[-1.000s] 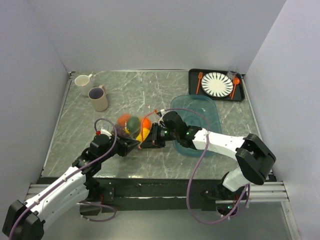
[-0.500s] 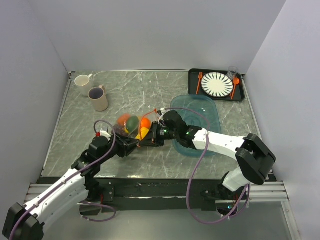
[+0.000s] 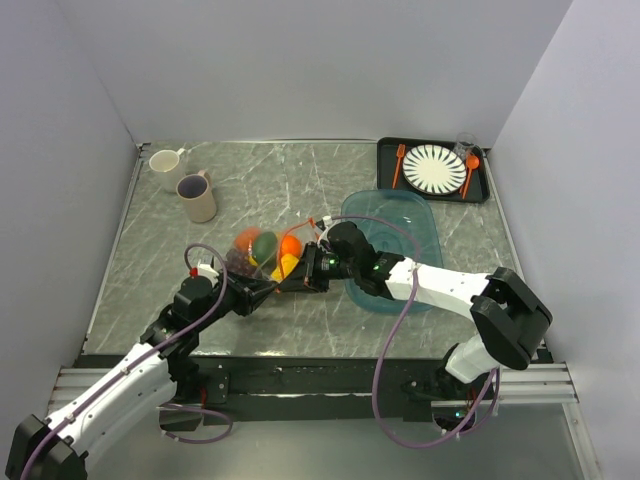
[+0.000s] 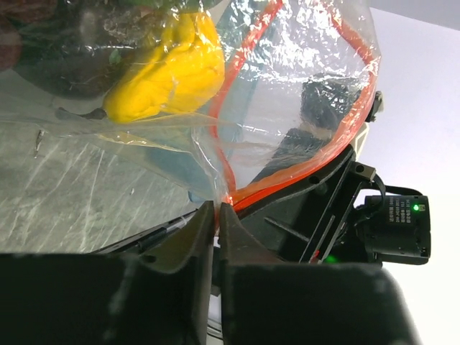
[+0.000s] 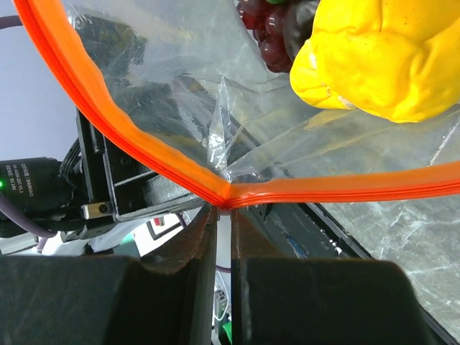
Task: Place the food in the zip-top bag and seal the zipper
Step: Zip the zipper food storage bag at the center of the board.
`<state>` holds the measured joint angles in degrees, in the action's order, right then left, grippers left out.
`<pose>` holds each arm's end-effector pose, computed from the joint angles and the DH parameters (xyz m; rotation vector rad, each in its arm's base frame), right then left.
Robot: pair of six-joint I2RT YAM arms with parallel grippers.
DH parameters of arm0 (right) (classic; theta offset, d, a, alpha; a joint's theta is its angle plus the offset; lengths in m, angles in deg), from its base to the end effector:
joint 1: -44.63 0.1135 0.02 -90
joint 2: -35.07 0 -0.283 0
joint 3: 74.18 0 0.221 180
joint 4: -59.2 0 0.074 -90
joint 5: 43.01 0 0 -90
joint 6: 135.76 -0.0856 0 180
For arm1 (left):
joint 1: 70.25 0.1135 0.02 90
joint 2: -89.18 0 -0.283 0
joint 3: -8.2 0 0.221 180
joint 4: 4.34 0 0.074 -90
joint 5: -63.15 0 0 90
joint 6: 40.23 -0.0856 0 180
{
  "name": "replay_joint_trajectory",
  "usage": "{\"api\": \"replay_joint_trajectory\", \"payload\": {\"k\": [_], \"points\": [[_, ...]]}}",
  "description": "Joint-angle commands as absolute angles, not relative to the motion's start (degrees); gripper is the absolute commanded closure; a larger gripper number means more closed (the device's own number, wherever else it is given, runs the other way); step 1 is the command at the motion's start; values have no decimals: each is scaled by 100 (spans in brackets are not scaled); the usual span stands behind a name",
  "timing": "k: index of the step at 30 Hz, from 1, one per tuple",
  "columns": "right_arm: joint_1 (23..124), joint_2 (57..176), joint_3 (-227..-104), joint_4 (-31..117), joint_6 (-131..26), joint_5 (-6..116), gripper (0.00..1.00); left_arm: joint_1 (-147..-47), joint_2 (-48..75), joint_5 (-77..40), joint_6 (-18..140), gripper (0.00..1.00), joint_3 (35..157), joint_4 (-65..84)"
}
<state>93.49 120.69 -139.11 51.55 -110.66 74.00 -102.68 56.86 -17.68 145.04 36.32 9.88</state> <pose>0.1927 0.2797 0.2463 -0.0060 2.4871 1.5537 0.1207 -0.0928 0.1985 -1.0675 1.9983 -1.5437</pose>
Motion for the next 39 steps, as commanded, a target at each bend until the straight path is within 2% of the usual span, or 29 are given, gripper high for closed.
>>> {"api": "replay_joint_trajectory", "payload": {"k": [1,3,22,39], "points": [[9314,11874,-13942,5549,-11115,7415,97,-10268,5587,-1683,14487,97,3609,711],[9306,11874,-13951,5540,-11124,7424,96,-10268,5587,-1674,14487,99,3609,711],[8989,11900,-14109,5892,-11388,7415,97,-10268,5446,-1516,14329,99,3679,966],[8945,11830,-14557,4943,-10790,6932,97,-10268,6026,-1481,14302,99,3556,1449]]}}
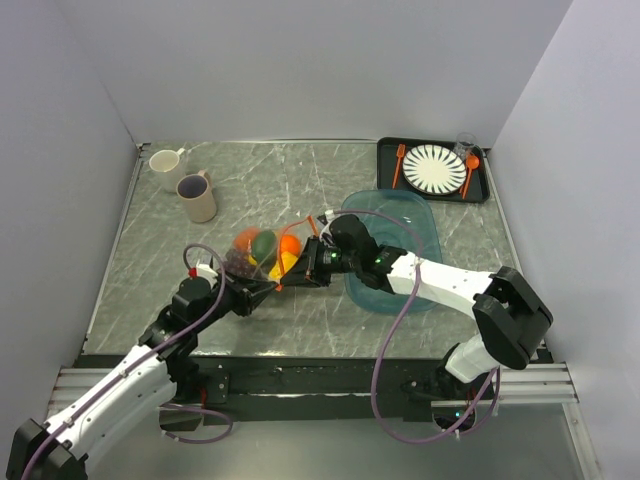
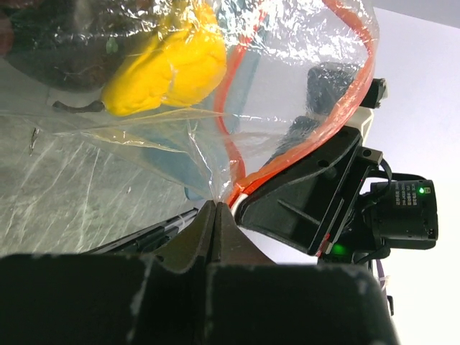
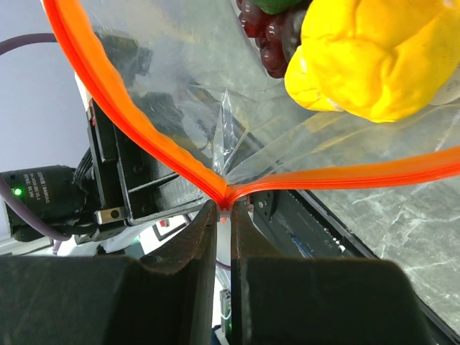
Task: Place the food in the zip-top bag and seal the zipper
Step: Zip the zipper food storage bag at the center of the board.
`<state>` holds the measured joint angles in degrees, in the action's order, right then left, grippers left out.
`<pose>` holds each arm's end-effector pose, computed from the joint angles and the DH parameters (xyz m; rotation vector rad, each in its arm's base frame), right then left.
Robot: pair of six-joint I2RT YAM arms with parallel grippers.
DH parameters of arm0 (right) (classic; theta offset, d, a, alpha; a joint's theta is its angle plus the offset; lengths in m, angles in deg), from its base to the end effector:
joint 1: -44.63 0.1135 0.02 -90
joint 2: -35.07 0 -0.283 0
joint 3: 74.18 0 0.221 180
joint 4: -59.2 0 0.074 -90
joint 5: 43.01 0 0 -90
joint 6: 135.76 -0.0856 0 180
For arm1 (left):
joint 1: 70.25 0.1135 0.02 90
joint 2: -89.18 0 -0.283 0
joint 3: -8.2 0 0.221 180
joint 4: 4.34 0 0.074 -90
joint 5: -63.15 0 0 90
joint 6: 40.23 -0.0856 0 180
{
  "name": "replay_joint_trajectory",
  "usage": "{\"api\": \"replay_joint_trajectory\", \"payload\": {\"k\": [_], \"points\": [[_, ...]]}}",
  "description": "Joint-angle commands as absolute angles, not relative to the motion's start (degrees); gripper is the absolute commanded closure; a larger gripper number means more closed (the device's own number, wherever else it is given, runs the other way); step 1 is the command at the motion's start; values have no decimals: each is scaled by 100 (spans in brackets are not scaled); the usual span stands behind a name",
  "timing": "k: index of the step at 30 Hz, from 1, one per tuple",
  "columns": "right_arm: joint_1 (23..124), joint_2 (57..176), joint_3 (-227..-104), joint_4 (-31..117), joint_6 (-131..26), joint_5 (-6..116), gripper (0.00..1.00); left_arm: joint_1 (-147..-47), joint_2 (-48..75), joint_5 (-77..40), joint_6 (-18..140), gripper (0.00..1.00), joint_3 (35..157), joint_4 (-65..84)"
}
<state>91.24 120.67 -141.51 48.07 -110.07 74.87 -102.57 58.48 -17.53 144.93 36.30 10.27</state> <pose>0.2035 0.2735 0.2529 0.0260 2.4937 1.5353 0.1183 -0.0913 0.2011 -1.0524 1.9809 -1.5609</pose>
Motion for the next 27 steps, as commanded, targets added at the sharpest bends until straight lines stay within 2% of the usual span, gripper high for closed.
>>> {"api": "replay_joint_trajectory", "payload": {"k": [1,27], "points": [[8937,11830,-14601,4925,-10773,6932,97,-10268,6044,-1481,14311,99,3556,1502],[8594,11891,-14672,4855,-10685,6941,98,-10268,6729,-1534,14478,99,3407,2047]]}}
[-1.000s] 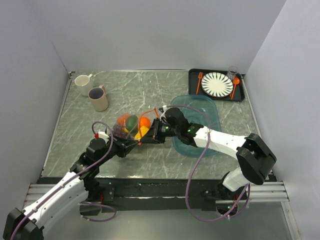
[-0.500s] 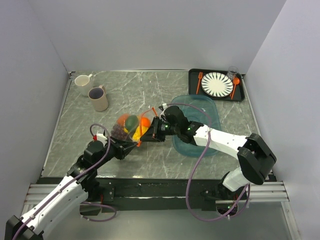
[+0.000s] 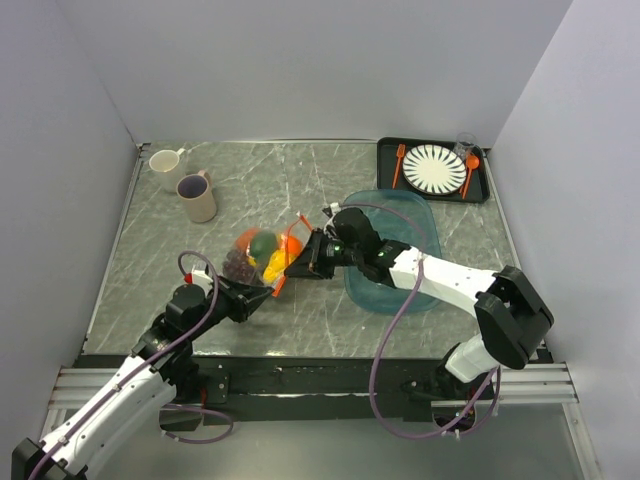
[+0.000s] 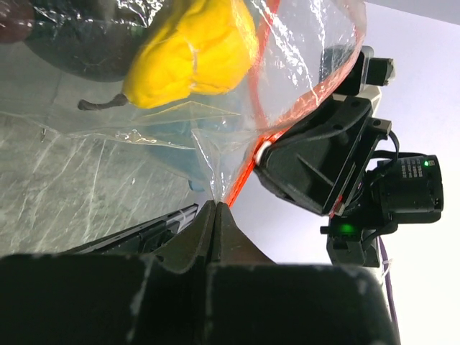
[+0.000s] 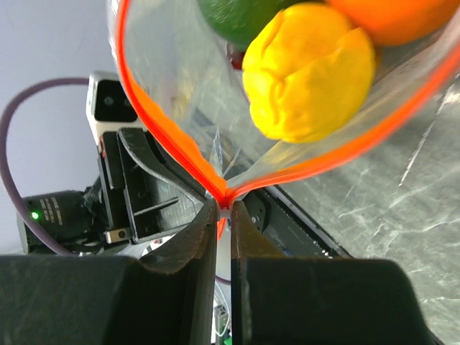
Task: Place the food in the zip-top bag and seal the zipper
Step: Zip the zipper food storage bag at the center of the board.
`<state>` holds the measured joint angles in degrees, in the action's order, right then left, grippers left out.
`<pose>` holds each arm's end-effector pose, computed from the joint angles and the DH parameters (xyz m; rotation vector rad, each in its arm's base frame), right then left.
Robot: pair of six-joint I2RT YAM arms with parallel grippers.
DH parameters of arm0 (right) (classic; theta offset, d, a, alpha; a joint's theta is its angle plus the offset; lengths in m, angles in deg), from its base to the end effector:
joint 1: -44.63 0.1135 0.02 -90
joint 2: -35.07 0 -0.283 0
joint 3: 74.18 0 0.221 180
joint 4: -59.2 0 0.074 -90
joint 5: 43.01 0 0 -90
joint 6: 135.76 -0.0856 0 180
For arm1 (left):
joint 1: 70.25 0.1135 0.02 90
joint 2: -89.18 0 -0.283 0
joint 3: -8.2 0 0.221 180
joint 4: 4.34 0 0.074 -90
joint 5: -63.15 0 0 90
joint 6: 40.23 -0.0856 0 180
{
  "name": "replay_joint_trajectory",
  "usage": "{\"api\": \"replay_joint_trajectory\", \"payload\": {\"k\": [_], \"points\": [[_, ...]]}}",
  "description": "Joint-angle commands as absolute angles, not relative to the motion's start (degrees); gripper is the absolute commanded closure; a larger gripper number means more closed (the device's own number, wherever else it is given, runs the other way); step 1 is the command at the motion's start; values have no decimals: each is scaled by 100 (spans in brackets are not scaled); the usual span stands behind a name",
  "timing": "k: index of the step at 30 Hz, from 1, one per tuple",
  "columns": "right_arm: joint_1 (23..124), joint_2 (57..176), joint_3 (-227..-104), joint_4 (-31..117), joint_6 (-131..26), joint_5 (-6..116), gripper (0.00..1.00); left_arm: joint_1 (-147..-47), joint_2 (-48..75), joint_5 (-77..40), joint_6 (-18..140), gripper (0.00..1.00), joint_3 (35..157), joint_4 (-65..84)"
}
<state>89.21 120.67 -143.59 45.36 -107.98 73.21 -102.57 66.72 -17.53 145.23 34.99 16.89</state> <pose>0.2164 0.2663 0.2586 0.0503 2.4691 1.4736 0.1028 -0.0815 0.1922 -1.0551 1.9750 -1.5680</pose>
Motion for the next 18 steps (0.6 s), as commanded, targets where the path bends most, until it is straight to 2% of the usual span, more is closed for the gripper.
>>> {"api": "replay_joint_trajectory", "payload": {"k": [1,18], "points": [[8559,11883,-14680,4855,-10676,6958,98,-10268,6729,-1543,14487,99,3415,2056],[8076,11962,-14531,5066,-10702,7371,97,-10268,6721,-1586,14461,99,3433,2030]]}}
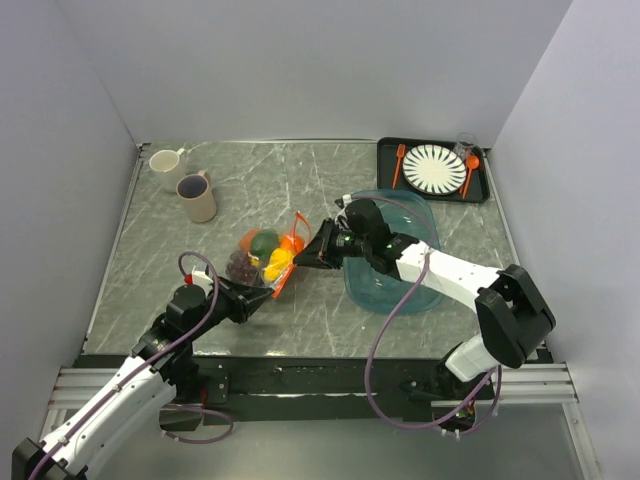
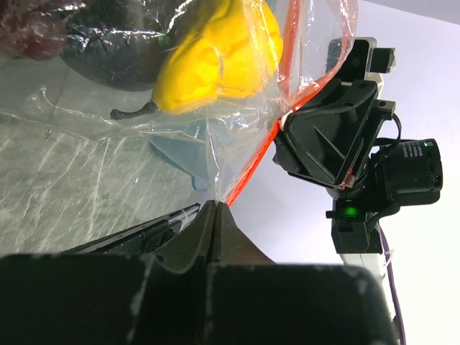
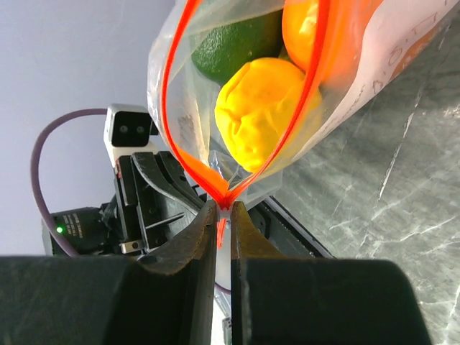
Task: Place the food in the zip-top bag and seal the zipper
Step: Zip the zipper food storage bag at the center of the board.
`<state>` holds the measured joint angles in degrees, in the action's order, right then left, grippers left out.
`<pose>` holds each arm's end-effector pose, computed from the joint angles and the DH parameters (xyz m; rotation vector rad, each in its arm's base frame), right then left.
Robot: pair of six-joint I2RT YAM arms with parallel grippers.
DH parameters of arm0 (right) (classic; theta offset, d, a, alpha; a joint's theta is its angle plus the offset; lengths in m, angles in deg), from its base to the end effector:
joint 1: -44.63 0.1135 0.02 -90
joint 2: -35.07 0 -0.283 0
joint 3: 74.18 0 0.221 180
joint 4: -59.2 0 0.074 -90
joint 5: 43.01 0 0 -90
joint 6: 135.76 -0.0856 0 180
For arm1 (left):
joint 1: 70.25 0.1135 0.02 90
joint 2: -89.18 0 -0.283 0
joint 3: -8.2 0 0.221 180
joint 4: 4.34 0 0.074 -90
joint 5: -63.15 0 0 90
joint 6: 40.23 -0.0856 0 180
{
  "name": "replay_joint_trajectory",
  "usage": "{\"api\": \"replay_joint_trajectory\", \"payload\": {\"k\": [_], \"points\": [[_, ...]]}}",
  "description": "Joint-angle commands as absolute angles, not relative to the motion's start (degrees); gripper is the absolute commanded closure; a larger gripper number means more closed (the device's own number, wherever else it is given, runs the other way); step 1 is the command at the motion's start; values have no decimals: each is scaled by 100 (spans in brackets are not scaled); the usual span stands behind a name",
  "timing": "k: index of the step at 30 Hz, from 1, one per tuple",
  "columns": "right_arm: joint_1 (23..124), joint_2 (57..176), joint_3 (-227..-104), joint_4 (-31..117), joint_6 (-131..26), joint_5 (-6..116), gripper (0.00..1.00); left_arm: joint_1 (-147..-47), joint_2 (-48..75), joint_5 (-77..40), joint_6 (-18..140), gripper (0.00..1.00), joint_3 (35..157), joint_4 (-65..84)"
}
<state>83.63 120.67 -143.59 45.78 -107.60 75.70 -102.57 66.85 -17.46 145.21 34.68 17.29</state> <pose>0.2385 0.2460 0.2604 0.1255 2.4353 1.4750 0.1022 -0.0812 0.1894 -1.0603 1.9847 -1.5605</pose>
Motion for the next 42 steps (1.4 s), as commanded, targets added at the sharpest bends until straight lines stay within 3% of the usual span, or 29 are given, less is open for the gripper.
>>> {"api": "replay_joint_trajectory", "payload": {"k": [1,42], "points": [[8058,11997,-14531,5083,-10702,7397,98,-10268,6738,-1587,14452,99,3433,2012],[7205,12436,-15085,4723,-10192,7600,98,-10260,6993,-1666,14408,99,3530,2399]]}}
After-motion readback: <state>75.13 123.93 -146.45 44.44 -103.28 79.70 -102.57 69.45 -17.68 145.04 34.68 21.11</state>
